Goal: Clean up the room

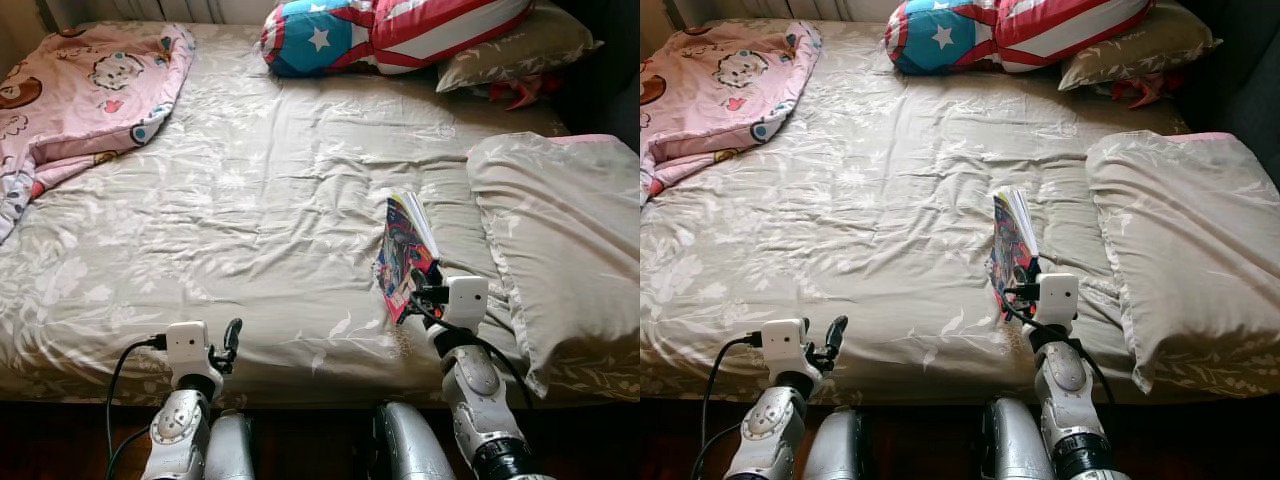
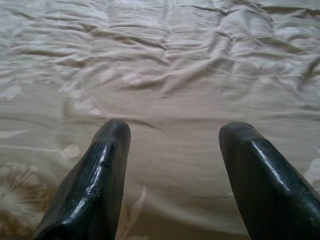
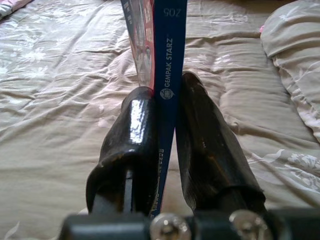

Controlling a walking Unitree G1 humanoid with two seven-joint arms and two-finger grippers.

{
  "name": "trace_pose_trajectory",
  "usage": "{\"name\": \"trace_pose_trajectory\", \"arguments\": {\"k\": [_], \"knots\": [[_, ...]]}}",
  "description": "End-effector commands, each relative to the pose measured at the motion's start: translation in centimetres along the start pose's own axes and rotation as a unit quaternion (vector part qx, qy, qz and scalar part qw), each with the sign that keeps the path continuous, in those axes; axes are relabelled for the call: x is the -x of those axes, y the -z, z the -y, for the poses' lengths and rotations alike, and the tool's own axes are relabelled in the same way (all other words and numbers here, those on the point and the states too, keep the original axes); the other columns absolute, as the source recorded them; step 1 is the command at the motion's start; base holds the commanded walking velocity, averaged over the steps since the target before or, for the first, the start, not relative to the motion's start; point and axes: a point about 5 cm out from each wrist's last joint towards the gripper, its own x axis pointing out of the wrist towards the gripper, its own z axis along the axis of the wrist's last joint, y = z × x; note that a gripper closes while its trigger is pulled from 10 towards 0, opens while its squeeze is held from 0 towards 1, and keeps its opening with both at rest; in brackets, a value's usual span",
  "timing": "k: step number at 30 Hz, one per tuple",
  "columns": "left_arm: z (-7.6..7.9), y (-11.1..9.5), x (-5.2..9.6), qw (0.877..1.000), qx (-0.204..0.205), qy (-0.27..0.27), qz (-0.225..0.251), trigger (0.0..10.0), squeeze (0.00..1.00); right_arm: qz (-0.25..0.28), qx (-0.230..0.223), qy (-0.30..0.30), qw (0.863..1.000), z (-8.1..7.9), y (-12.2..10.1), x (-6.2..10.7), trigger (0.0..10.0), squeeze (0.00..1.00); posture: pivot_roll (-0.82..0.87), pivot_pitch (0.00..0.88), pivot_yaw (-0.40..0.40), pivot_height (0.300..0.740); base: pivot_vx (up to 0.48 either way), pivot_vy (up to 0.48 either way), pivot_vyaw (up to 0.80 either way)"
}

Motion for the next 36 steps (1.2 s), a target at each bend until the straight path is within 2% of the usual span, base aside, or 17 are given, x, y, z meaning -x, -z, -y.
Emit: {"name": "trace_pose_trajectory", "arguments": {"k": [1, 15, 22, 28, 30, 31, 32, 34, 36], "knots": [[0.0, 0.2, 0.2, 1.000, -0.001, 0.004, -0.004, 10.0, 0.00, 0.036, -0.003, 0.001, 0.999, 0.1, -1.2, -0.2, 10.0, 0.00, -0.03, 0.212, -0.015, 0.607, 0.322, 0.000, 0.00], [0.1, 0.1, 0.2, 1.000, 0.000, 0.005, -0.003, 10.0, 0.00, 0.042, -0.004, -0.007, 0.999, 0.0, -1.6, -0.7, 10.0, 0.00, -0.03, 0.214, -0.015, 0.607, 0.354, 0.000, 0.00], [0.0, 0.1, 0.2, 1.000, -0.002, 0.006, -0.004, 10.0, 0.00, 0.062, -0.016, -0.016, 0.998, -0.3, -2.9, -1.5, 10.0, 0.00, -0.03, 0.218, -0.012, 0.607, 0.000, 0.000, 0.00], [0.0, 0.1, 0.2, 1.000, -0.004, 0.008, -0.004, 10.0, 0.00, 0.054, -0.102, -0.002, 0.993, -0.3, -3.3, -2.6, 10.0, 0.00, -0.02, 0.214, -0.007, 0.607, 0.000, 0.000, 0.00], [0.0, 0.1, 0.3, 1.000, -0.005, 0.010, -0.005, 10.0, 0.00, 0.034, -0.154, 0.018, 0.987, 0.1, -2.8, -3.0, 10.0, 0.00, -0.01, 0.211, -0.003, 0.607, 0.000, 0.000, 0.00], [0.0, 0.1, 0.3, 1.000, -0.005, 0.010, -0.005, 10.0, 0.00, 0.034, -0.154, 0.018, 0.987, 0.1, -2.8, -3.0, 10.0, 0.00, -0.01, 0.211, -0.003, 0.607, 0.000, 0.000, 0.00], [0.0, 0.1, 0.3, 1.000, -0.006, 0.010, -0.005, 10.0, 0.00, 0.020, -0.201, 0.040, 0.979, 0.5, -2.5, -3.2, 10.0, 0.00, -0.01, 0.209, -0.001, 0.607, 0.000, 0.000, 0.00], [0.0, 0.1, 0.3, 1.000, -0.007, 0.011, -0.004, 10.0, 0.00, 0.010, -0.240, 0.058, 0.969, 0.9, -2.1, -3.4, 10.0, 0.00, 0.00, 0.209, 0.003, 0.607, 0.000, 0.000, 0.00], [-0.1, 0.0, 0.4, 1.000, -0.008, 0.012, -0.004, 10.0, 0.00, -0.004, -0.295, 0.081, 0.952, 1.5, -1.6, -3.5, 10.0, 0.00, 0.01, 0.208, 0.007, 0.607, 0.000, 0.000, 0.00]]}}
